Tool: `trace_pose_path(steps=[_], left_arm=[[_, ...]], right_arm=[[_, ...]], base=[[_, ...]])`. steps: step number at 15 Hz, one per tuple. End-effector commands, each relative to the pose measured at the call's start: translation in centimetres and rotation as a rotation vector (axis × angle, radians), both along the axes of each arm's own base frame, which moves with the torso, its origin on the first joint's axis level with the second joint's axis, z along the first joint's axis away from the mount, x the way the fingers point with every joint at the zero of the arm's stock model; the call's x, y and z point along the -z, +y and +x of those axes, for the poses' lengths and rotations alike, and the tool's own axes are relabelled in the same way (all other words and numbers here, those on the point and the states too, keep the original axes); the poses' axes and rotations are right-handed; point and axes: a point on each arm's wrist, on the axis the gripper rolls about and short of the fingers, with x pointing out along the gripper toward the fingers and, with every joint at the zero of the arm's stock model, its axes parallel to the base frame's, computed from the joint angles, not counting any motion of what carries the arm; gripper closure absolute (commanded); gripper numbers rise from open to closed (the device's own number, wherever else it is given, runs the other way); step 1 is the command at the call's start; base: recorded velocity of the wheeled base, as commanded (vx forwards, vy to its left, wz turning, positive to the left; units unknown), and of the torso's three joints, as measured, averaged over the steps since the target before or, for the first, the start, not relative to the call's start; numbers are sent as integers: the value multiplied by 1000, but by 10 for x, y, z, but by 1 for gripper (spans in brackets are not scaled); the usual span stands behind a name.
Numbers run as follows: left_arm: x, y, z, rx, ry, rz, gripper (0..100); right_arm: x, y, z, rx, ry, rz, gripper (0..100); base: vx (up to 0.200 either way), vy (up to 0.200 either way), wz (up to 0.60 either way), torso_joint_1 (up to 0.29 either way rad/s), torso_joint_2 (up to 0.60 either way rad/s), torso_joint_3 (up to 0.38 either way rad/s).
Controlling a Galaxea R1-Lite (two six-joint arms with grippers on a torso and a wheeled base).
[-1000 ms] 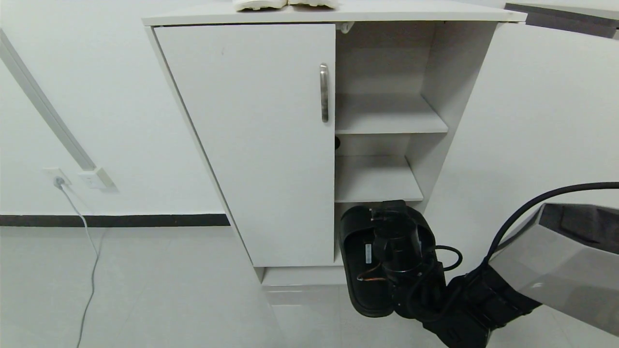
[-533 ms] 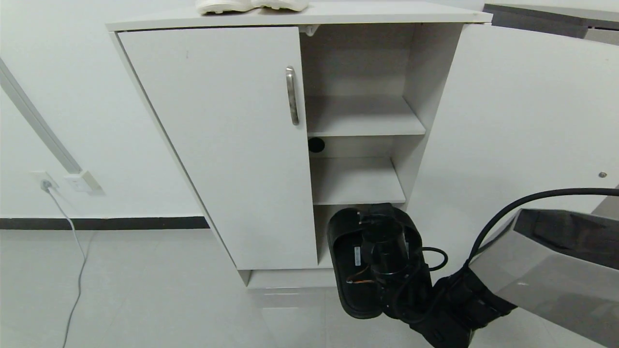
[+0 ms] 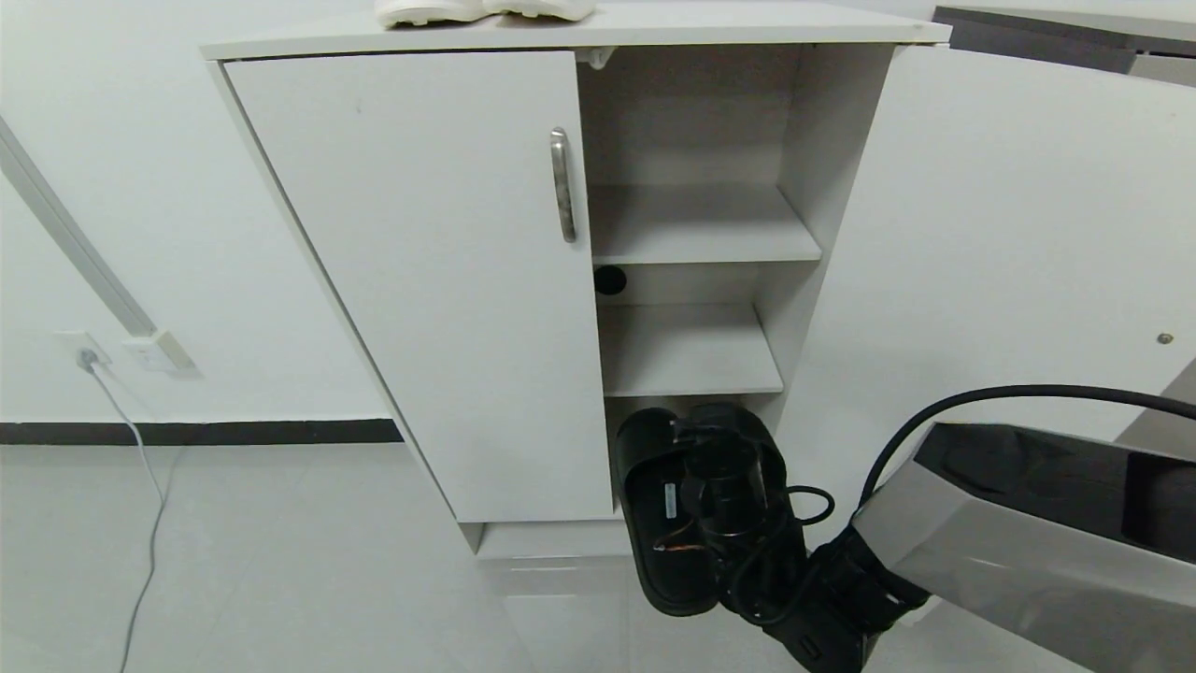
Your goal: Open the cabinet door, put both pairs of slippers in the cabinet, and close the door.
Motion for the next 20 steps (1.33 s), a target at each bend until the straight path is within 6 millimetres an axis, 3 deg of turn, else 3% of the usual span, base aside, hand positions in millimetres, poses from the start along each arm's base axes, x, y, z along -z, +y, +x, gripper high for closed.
trace_pose_path(steps=[1,11,16,20], left_arm=[[0,0,0,0,2,0,100],[0,0,0,0,2,0,100],[0,0,0,0,2,-1,100],[0,0,0,0,2,-1,100]], right_arm=[[4,0,1,1,5,-5,100],[6,1,5,11,-4,6,100],[-10,-4,1,6,-207,18,100],[-9,-5,1,11,-259,1,100]], base=[[0,0,0,0,0,0],[0,0,0,2,1,-100],[0,0,0,1,0,-120],[0,0,0,0,0,0]])
